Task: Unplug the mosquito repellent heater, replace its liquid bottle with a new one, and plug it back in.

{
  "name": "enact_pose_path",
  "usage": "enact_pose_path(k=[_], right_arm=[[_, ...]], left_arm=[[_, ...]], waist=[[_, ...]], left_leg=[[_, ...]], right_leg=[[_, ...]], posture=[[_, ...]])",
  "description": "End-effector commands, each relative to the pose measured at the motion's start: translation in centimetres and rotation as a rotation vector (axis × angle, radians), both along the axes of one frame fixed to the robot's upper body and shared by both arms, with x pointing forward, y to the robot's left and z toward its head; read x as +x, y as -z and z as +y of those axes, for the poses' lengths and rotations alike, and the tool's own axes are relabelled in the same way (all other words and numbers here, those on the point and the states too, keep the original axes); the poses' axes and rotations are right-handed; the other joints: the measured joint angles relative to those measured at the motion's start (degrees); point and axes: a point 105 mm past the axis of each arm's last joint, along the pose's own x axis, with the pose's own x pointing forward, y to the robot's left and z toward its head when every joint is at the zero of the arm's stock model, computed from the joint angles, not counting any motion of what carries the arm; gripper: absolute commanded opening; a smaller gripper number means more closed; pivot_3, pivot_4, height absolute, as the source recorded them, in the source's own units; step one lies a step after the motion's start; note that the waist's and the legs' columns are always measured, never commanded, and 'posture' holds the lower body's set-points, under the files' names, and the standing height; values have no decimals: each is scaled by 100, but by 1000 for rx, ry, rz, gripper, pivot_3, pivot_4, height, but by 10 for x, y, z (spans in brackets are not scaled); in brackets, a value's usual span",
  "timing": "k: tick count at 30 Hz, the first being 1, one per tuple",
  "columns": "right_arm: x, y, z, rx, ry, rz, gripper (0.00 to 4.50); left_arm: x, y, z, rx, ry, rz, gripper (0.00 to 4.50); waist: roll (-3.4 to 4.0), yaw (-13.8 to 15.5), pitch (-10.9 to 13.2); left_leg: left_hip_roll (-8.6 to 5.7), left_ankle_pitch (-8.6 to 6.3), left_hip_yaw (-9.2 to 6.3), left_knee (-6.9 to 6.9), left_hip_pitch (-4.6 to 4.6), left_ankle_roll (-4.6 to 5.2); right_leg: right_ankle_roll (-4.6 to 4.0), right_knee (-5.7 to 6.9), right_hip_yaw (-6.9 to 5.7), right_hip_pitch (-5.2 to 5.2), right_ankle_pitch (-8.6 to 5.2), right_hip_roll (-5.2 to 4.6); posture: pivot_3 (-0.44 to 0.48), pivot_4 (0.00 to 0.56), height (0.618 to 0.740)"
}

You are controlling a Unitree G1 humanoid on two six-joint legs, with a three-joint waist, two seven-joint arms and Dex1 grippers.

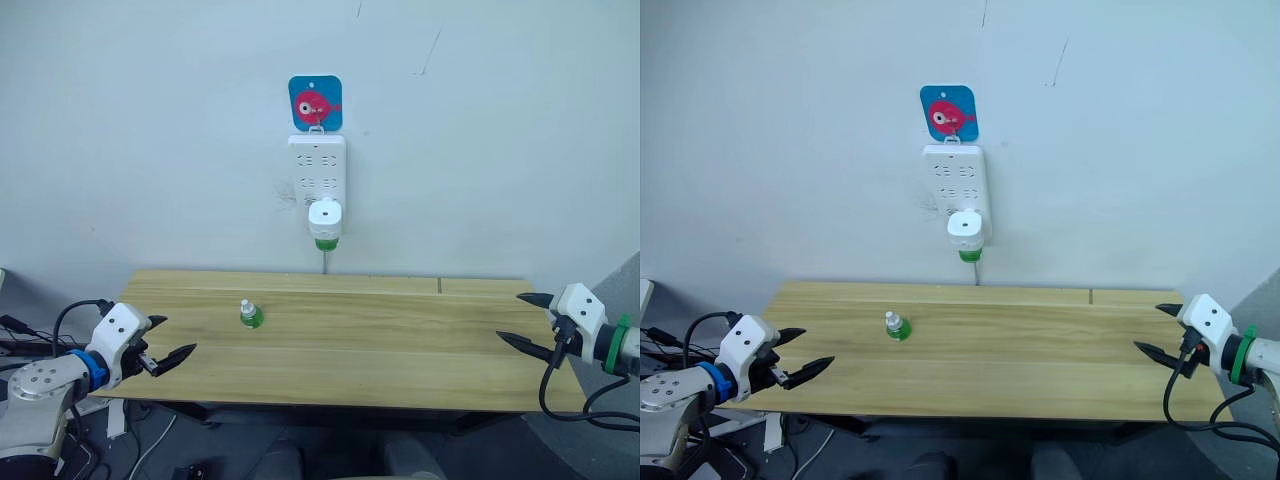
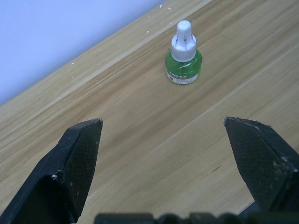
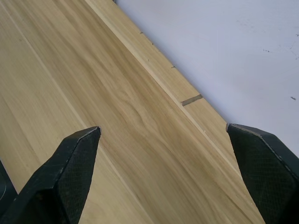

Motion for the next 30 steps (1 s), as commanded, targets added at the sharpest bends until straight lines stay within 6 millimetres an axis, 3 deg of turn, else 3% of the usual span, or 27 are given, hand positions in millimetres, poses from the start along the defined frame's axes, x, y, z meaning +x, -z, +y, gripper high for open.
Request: enact_pose_path(k=[1,18,30], right_arm=[[2,-7,1,-13,-21,-27,4493],[0,-5,4,-16,-26,-31,4493],[-2,-1,6,-10,-31,-30,4493]], left_arm=[[4,-14,4,6,2,-58,4500],[3,-24,-5,-32,93,-95,4500],[8,-34,10,-115,-1,-102,4500]], waist=[[0,0,0],[0,-3,0],[0,-11,1]], left_leg=[[0,0,0,0,0,0],[0,0,3,0,0,0],[0,-1,7,0,0,1]], right_leg=[[0,0,0,0,0,0],[-1,0,3,-1,-1,0],[3,0,7,-2,2,1]], posture=[[16,78,736],[9,81,736],[9,80,736]])
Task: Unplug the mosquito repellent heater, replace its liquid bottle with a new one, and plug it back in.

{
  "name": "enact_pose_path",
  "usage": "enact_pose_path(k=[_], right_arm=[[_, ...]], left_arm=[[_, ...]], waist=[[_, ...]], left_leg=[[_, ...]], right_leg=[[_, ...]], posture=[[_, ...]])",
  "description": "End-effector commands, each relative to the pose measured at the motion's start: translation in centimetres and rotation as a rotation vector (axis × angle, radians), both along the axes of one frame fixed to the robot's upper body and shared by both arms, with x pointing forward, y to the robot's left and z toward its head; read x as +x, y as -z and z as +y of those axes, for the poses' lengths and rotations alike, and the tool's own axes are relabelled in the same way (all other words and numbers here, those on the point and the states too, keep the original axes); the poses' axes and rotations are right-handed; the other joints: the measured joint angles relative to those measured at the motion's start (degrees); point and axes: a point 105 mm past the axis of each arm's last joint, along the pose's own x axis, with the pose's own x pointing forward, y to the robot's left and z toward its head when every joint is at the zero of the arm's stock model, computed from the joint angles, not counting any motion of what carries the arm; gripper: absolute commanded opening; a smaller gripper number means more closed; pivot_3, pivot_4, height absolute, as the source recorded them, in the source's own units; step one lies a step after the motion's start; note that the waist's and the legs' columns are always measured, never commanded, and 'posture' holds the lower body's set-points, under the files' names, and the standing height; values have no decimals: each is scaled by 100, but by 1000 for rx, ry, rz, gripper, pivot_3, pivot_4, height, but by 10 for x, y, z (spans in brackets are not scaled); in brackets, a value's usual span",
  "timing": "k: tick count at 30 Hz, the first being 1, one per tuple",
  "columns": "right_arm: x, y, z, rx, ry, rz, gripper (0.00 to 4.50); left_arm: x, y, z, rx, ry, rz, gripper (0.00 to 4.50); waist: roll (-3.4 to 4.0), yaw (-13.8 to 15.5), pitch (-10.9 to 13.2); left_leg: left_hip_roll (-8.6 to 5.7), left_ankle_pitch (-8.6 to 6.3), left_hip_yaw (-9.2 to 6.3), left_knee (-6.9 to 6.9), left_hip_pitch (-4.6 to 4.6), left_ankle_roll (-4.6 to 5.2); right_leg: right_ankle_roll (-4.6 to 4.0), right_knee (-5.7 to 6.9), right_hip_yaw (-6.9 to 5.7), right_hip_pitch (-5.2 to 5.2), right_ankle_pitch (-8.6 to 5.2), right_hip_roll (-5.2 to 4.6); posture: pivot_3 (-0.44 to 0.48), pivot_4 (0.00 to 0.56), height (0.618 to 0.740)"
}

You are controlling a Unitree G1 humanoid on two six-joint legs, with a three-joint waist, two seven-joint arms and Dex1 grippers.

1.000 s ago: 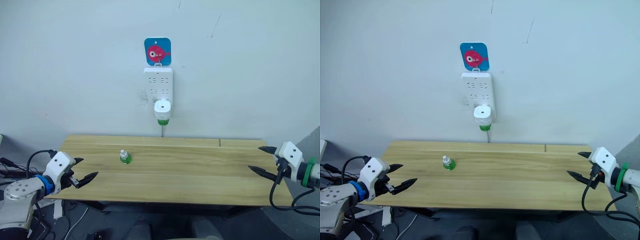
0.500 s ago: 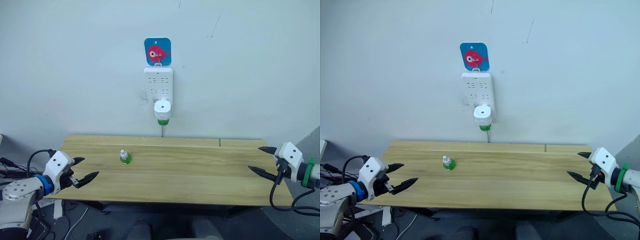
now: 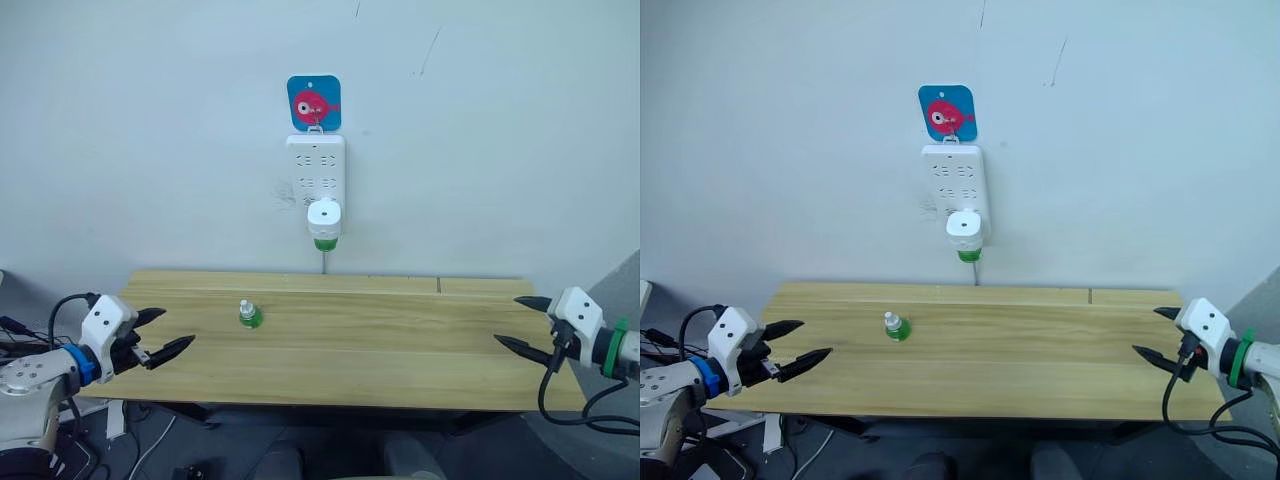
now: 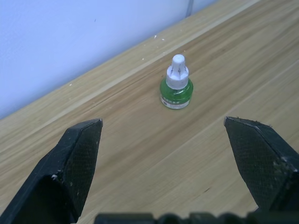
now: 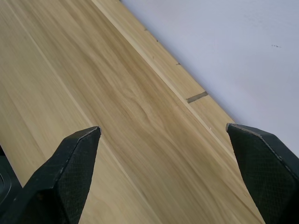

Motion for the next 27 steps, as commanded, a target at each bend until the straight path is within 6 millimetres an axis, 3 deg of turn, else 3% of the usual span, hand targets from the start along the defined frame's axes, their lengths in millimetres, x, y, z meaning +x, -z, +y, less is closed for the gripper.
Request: enact_pose_path(k=[1,6,16,20,27], right_arm=[[2,-7,3,-15,-25,-40,4493],[8,-23,23,36,-49,-110,4493],[10,-86,99,251,-66,-300,4493],[7,-98,115,309,-52,-321,4500],[6,-108,137,321,-45,-349,4500]], left_arm=[[6,-18,9,10,-42,-74,4500],[32,-46,-19,-123,-44,-167,4500],[90,-103,-74,-284,22,-285,4500],[104,-111,-97,-290,103,-292,3659],[129,-124,-116,-307,137,-336,3659]], waist=[[-1,1,0],[-2,2,5],[-16,-108,33],[-49,-201,86],[-63,-388,226]], left_leg=[[0,0,0,0,0,0],[0,0,3,1,0,0],[-2,-2,10,4,-5,-2],[-2,-2,13,14,-7,-2],[-1,-7,24,21,-10,4]], right_leg=[[0,0,0,0,0,0],[1,0,6,0,0,0],[22,0,22,-5,12,6],[30,-1,29,-5,17,10],[37,-2,45,-10,20,13]], posture=[[7,81,736],[-32,87,736],[-144,110,736],[-179,125,736],[-217,154,736]])
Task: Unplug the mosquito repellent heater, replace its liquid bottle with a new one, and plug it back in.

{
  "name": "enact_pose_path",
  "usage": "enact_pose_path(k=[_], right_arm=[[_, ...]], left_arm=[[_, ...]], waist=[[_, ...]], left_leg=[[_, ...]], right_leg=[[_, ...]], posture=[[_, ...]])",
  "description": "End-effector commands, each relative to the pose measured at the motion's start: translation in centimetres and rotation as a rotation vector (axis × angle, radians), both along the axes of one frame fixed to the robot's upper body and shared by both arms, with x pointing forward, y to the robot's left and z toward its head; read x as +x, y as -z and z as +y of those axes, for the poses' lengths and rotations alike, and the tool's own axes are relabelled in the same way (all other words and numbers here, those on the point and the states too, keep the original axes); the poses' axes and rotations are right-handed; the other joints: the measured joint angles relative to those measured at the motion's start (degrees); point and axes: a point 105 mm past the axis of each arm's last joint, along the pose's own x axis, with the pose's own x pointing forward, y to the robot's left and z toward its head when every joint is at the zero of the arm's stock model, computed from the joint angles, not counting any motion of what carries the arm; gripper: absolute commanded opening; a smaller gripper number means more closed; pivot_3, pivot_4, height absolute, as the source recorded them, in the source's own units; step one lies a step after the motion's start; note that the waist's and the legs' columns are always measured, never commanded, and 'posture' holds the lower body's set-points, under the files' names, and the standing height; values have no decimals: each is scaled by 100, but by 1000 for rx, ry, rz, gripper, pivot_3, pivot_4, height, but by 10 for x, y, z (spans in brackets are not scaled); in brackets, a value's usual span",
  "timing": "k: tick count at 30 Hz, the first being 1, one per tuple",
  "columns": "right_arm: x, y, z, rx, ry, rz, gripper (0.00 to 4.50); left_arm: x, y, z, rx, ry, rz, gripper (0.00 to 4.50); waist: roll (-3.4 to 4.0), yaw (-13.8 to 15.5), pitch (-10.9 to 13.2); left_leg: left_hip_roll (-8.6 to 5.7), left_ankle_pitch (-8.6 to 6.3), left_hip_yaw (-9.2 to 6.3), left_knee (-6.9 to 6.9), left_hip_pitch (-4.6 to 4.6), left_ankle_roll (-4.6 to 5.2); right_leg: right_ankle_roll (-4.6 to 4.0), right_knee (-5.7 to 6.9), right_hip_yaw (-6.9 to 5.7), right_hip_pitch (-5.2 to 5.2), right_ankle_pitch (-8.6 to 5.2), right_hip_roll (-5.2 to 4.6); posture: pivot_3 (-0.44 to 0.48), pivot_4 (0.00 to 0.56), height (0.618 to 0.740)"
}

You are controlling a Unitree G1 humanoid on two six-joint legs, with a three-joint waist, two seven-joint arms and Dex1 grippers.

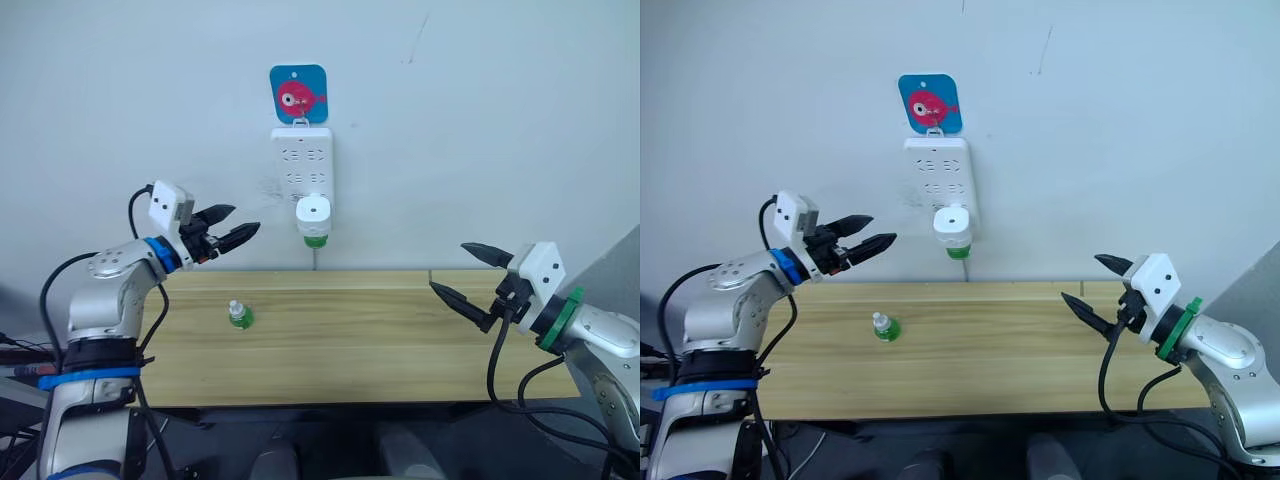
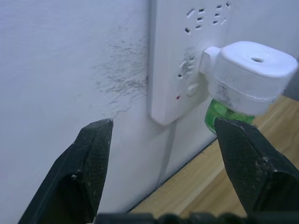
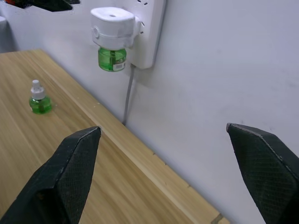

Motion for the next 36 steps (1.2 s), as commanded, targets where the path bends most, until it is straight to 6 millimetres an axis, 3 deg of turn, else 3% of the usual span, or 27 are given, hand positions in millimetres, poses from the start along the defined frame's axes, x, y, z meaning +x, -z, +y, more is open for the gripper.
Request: enact_pose_path(k=[1,12,28,31,36], right_arm=[[1,-18,16,1,2,-66,4500],[0,-41,52,61,-49,-110,4500],[-16,-44,74,74,-188,-92,4500],[-13,-49,79,92,-179,-99,4500],[-2,-55,87,118,-81,-97,4500]], left_arm=[[11,-15,-8,3,20,-63,3659],[31,-29,-24,-16,78,-101,3659],[22,-47,-50,10,272,-122,3659],[21,-48,-52,17,285,-126,3051],[20,-48,-52,27,292,-121,1490]], waist=[[-1,-56,39],[-8,-287,180],[-13,-305,216],[-12,-309,216],[-12,-294,217]], left_leg=[[0,0,0,1,-3,0],[0,-4,-2,15,-95,7],[0,-5,-2,18,-96,9],[0,-5,-2,18,-96,10],[0,-5,-3,18,-98,9]], right_leg=[[2,0,2,-3,1,1],[9,3,6,-82,16,3],[22,3,8,-82,11,3],[22,3,8,-82,11,3],[22,3,7,-83,11,3]], posture=[[-220,160,736],[-242,182,736],[-243,176,736],[-241,176,736],[-237,177,736]])
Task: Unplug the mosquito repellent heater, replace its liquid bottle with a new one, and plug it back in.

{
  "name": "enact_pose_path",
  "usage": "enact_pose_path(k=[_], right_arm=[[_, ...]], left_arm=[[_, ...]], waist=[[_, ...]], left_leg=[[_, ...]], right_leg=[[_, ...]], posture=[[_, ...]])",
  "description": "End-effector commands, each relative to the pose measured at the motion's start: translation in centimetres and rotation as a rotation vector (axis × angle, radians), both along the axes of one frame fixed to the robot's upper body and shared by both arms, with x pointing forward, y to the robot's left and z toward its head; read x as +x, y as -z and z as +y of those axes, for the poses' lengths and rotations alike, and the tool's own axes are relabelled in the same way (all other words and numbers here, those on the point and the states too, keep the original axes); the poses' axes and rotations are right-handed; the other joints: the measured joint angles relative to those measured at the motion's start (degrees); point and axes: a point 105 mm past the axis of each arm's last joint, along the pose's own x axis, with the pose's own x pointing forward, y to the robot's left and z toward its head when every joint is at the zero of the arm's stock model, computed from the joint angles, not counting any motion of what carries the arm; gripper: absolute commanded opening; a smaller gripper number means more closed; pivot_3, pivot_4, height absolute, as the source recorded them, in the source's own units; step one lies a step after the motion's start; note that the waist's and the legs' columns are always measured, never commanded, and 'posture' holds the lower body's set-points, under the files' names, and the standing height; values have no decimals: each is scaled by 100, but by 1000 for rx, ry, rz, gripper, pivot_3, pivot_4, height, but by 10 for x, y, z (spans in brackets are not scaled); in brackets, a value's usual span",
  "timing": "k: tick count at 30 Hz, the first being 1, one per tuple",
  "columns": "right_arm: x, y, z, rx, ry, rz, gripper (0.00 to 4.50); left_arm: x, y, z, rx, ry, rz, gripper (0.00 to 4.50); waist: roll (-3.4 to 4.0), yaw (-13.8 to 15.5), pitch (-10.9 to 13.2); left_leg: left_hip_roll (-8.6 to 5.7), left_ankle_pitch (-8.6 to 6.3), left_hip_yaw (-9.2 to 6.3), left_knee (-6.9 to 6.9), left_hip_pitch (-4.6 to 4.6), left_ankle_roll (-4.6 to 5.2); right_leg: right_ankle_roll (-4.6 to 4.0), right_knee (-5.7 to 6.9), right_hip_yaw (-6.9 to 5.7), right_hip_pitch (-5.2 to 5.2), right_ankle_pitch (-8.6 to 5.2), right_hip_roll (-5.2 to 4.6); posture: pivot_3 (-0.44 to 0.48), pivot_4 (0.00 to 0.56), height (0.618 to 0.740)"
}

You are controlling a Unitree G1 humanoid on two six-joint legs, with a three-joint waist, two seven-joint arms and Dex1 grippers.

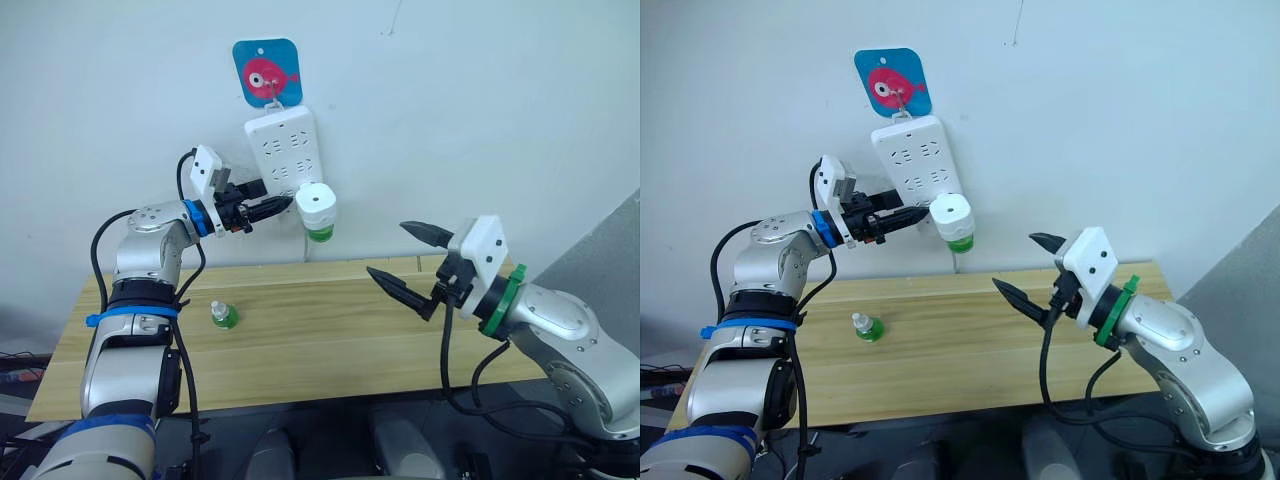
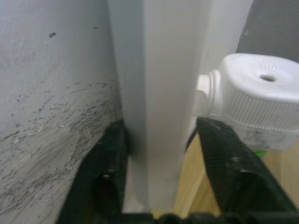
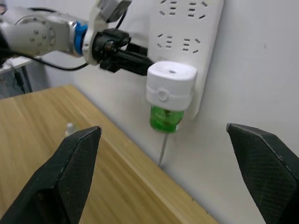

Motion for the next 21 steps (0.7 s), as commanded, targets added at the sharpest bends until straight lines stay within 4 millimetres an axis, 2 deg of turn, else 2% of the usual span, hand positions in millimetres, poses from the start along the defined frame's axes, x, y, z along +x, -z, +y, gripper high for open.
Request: enact_pose_path(k=[1,4,12,21], right_arm=[[1,-12,10,8,48,-38,4500],[14,-13,18,9,140,-32,4500],[37,-12,53,55,198,32,4500],[62,-21,72,111,230,37,4500]], left_arm=[[-2,-21,-7,18,31,-74,1293],[-3,-20,-8,24,34,-75,1293],[-5,-17,-10,46,42,-78,1293],[-6,-17,-10,50,41,-82,1293]], waist=[[1,10,1],[2,11,2],[3,19,3],[4,17,3]], left_leg=[[0,0,-1,0,-1,0],[0,0,-2,1,0,0],[0,0,-5,1,-8,0],[-4,0,-10,1,-10,0]], right_leg=[[-1,-1,-1,0,0,-1],[-1,3,0,-2,1,-1],[-10,0,-3,-7,6,-3],[-16,0,-9,-7,10,-9]], posture=[[-237,177,736],[-236,179,736],[-229,175,736],[-222,170,736]])
